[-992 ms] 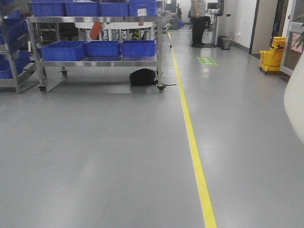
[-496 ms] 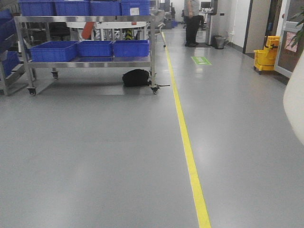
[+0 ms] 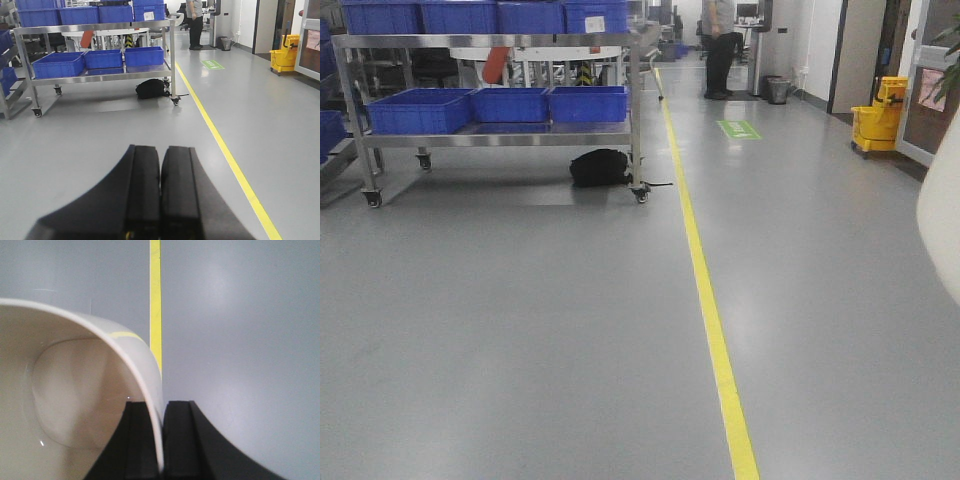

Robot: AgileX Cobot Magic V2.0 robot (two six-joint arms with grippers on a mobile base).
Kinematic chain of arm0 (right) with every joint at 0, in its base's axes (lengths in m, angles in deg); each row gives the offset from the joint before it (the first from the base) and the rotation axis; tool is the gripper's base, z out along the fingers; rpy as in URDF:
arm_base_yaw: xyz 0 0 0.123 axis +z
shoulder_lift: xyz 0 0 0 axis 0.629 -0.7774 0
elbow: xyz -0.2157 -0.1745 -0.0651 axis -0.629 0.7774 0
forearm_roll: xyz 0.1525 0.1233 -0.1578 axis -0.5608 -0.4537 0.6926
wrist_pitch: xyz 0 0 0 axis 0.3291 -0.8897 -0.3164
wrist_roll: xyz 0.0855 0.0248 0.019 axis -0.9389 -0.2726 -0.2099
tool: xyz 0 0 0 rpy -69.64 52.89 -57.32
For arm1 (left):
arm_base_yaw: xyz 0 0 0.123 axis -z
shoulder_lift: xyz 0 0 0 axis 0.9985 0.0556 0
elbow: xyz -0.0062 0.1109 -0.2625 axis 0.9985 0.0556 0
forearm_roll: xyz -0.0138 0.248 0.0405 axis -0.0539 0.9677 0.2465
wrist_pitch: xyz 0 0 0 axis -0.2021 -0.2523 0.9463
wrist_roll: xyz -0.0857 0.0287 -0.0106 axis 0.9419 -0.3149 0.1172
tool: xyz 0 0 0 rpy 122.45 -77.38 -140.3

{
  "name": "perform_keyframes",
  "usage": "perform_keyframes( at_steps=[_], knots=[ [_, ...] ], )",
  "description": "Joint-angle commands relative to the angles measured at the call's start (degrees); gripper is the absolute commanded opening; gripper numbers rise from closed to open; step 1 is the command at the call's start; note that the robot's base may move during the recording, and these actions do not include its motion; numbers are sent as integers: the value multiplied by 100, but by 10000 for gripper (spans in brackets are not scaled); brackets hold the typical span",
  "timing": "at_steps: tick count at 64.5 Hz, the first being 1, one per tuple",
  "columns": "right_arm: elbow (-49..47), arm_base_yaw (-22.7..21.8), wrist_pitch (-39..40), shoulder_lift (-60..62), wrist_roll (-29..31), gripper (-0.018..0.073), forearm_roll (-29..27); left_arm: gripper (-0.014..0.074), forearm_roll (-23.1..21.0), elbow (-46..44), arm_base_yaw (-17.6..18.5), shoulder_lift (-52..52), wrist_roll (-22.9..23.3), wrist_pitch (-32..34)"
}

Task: Move white bin to right shelf second layer
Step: 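Drive away from the table holding the bin in the right gripper, then drive along the aisle past the blue-crate racks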

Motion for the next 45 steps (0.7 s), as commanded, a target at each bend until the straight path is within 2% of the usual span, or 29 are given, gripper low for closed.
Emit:
perform_keyframes(
  at_steps=[1,45],
  knots=[
    [-149,12,436,14,37,48,-14,85,-35,211,27,-80,15,481],
    [-149,12,436,14,37,48,-14,85,-35,211,27,-80,15,481]
  ],
)
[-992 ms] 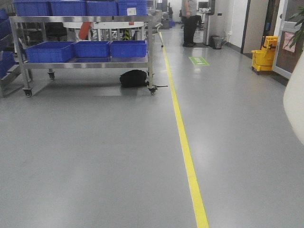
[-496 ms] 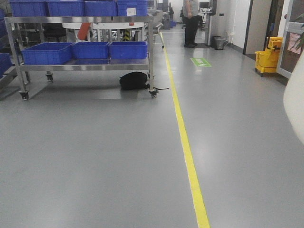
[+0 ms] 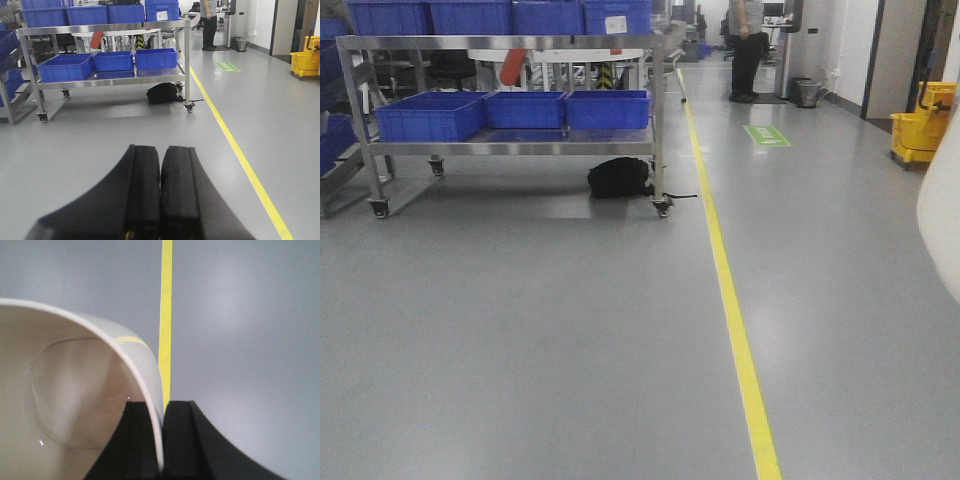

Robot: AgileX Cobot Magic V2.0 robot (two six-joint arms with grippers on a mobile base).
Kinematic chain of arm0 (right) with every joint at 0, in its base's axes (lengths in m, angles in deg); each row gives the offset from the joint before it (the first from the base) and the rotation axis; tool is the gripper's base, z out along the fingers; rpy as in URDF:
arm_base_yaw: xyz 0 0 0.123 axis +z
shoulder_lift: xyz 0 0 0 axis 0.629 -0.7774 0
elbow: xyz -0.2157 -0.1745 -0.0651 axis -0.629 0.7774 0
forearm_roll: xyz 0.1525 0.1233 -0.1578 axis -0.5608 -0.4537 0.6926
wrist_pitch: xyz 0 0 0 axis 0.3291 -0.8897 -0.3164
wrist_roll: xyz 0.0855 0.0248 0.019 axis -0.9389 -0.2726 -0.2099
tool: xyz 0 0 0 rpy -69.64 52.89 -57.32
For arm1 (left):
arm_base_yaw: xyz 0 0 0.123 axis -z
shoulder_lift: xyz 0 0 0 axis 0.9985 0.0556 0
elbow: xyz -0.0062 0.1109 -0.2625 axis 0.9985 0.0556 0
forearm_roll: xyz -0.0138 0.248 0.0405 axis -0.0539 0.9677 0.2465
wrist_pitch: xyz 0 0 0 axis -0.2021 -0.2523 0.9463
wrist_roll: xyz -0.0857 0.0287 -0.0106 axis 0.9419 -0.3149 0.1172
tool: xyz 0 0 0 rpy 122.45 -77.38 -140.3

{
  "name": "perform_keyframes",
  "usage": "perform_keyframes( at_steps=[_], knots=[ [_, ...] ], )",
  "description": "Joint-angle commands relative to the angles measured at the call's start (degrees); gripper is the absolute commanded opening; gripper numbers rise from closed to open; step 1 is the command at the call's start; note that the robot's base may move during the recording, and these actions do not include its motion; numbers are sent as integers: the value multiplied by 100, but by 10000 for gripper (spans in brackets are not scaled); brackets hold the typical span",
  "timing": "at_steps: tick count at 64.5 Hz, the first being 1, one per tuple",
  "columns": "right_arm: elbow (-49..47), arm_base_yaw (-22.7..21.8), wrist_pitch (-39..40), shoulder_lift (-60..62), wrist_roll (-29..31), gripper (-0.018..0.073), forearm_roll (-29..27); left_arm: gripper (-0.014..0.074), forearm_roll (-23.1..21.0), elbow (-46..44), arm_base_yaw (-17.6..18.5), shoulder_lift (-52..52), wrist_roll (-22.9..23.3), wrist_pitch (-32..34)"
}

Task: Move white bin to right shelf second layer
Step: 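Drive along the aisle past the blue-crate racks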

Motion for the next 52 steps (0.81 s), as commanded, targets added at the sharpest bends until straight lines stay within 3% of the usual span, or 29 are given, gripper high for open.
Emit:
perform_keyframes(
  at_steps=[1,52],
  knots=[
    [-149,12,445,14,37,48,-14,85,-35,211,27,-80,15,481],
    [-149,12,452,14,37,48,-14,85,-35,211,27,-80,15,481]
  ],
)
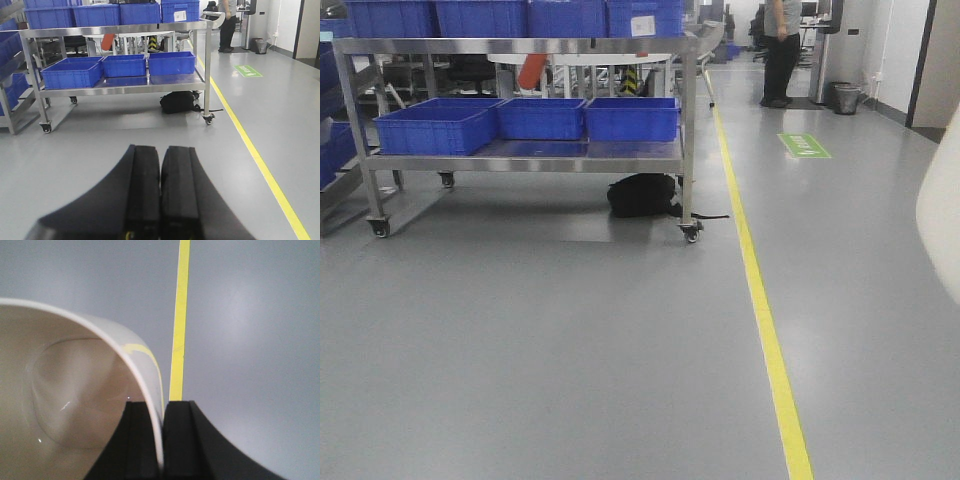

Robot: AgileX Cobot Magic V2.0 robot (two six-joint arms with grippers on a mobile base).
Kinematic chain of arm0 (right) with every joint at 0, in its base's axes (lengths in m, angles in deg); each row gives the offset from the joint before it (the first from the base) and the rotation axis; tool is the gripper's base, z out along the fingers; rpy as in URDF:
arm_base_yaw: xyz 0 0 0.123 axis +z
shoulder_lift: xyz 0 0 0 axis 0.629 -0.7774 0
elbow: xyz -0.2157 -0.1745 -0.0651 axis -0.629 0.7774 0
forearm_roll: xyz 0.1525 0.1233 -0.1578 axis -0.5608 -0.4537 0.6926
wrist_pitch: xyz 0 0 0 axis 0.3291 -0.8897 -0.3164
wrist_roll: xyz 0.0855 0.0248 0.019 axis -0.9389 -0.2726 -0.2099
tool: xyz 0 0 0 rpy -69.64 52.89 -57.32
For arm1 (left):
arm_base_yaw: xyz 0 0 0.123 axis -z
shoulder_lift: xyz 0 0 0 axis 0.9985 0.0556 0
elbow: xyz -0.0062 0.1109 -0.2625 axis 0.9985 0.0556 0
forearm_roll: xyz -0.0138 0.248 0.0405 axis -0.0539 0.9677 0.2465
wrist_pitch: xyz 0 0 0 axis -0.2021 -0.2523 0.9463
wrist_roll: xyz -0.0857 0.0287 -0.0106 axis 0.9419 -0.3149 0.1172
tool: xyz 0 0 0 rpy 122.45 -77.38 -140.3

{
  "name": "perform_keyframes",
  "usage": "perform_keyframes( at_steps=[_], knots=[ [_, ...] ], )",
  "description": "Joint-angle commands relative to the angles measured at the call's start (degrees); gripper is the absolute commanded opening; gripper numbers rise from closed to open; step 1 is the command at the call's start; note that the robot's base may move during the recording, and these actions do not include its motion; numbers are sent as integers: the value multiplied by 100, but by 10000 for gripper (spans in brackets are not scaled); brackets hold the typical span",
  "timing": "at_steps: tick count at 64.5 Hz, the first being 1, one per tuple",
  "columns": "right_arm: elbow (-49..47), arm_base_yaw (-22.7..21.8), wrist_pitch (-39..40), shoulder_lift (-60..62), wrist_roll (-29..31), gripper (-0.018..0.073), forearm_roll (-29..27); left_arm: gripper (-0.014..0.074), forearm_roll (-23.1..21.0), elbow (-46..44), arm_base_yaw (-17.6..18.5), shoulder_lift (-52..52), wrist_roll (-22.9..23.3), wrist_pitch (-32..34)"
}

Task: Move white bin to right shelf second layer
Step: 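Drive along the aisle past the blue-crate racks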

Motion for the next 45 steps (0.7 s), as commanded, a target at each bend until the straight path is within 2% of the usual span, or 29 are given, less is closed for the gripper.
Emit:
perform_keyframes(
  at_steps=[1,45],
  knots=[
    [-149,-1,452,14,37,48,-14,85,-35,211,27,-80,15,481],
    [-149,-1,452,14,37,48,-14,85,-35,211,27,-80,15,481]
  ],
)
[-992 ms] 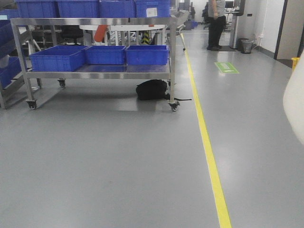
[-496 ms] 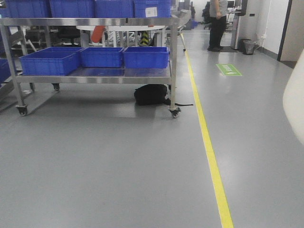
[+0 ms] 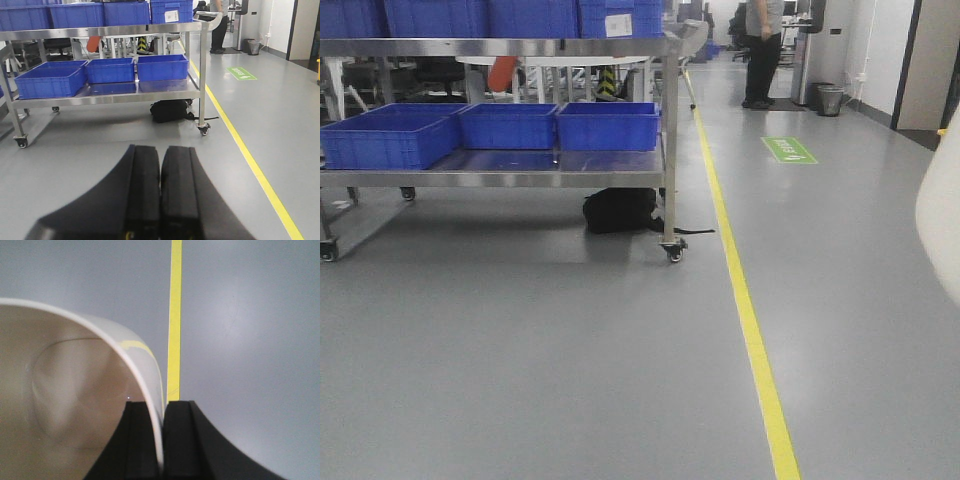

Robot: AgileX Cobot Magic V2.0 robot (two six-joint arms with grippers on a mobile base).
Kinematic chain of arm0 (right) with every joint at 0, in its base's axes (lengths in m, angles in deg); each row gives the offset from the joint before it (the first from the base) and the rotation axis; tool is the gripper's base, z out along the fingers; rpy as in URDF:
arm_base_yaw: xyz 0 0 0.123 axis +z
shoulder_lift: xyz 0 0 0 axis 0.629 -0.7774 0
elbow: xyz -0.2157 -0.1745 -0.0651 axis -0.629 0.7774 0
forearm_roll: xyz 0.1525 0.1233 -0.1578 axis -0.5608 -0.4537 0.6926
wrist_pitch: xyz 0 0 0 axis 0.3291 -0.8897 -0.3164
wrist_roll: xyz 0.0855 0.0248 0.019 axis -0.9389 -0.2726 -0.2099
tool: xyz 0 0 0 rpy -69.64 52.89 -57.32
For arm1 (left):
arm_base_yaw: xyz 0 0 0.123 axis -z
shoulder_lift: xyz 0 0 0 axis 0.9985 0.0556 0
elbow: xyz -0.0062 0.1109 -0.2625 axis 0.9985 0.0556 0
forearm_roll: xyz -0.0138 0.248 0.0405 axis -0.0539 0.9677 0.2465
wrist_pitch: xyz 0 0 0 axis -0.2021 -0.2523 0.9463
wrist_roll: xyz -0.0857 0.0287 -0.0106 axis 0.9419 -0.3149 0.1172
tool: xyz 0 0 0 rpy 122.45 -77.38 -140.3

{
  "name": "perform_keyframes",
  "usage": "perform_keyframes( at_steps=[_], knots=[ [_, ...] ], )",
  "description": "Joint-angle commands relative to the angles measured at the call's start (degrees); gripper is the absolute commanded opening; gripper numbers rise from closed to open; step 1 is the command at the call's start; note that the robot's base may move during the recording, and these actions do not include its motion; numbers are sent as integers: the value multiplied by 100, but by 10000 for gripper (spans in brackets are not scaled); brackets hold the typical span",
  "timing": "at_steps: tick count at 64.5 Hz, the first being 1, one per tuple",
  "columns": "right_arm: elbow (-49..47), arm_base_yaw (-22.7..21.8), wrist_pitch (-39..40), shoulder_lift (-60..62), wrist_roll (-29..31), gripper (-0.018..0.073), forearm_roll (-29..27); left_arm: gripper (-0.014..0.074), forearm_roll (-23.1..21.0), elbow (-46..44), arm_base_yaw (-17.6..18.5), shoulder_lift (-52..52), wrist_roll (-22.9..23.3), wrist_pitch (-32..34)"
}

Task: Move white bin to right shelf second layer
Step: 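Drive along the aisle past the blue-crate racks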

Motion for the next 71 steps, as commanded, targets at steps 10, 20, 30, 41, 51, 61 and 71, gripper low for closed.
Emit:
perform_keyframes(
  at_steps=[10,20,30,41,51,61,71],
  knots=[
    [-149,-1,452,14,37,48,-14,85,-35,211,27,-80,15,481],
    [-149,-1,452,14,37,48,-14,85,-35,211,27,-80,15,481],
    [-149,-1,452,14,37,48,-14,85,-35,211,27,-80,15,481],
    [-149,-1,452,14,37,48,-14,85,-35,211,27,-80,15,481],
    [-149,-1,452,14,37,48,-14,85,-35,211,27,-80,15,481],
    [-149,-1,452,14,37,48,-14,85,-35,211,27,-80,15,481],
    [-149,-1,452,14,37,48,-14,85,-35,211,27,-80,15,481]
  ],
)
